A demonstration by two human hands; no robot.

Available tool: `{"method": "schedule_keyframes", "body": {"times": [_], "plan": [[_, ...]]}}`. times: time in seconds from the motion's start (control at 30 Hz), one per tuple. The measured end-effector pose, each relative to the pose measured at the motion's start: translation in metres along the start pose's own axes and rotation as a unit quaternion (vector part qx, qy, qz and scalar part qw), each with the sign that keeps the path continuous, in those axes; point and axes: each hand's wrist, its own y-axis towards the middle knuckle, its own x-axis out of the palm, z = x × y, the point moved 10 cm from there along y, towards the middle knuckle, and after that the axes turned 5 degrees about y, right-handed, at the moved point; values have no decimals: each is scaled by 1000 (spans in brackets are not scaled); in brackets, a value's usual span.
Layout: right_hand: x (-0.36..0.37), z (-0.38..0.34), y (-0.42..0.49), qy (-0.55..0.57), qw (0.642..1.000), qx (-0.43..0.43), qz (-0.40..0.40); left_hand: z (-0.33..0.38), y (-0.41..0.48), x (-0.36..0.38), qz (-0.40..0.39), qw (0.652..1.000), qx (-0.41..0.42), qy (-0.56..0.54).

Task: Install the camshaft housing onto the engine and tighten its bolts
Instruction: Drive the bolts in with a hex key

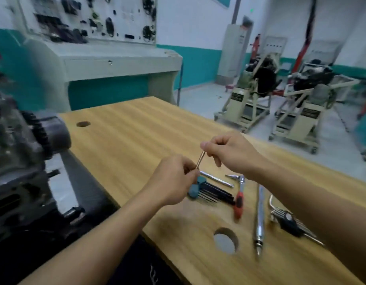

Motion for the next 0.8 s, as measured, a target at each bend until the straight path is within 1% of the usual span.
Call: {"method": "schedule_keyframes", "body": {"times": [0.1,0.17,0.23,0.3,0.37,0.4,0.47,0.5,0.57,0.67,0.8], "plan": [[-51,74,-9,-12,992,123,27,23,16,61,-21,999,17,20],[-80,114,-20,-29,982,181,44,46,25,93,-20,997,41,57],[-104,144,-30,-58,971,217,76,69,34,122,-23,991,77,104],[-123,162,-36,-125,958,231,119,85,43,146,-29,981,105,160],[-138,172,-38,-195,938,246,149,91,53,159,-23,973,114,200],[-141,178,-37,-230,927,258,143,92,57,163,-24,970,118,211],[-136,189,-35,-267,913,294,98,96,59,170,-34,967,137,214],[-130,195,-34,-254,911,316,73,98,58,172,-42,964,151,214],[-120,200,-31,-204,916,341,50,101,56,176,-56,957,179,220],[-109,194,-25,-186,918,349,21,96,52,173,-54,957,191,213],[-95,193,-19,-108,929,353,40,85,47,173,-57,959,184,209]]}}
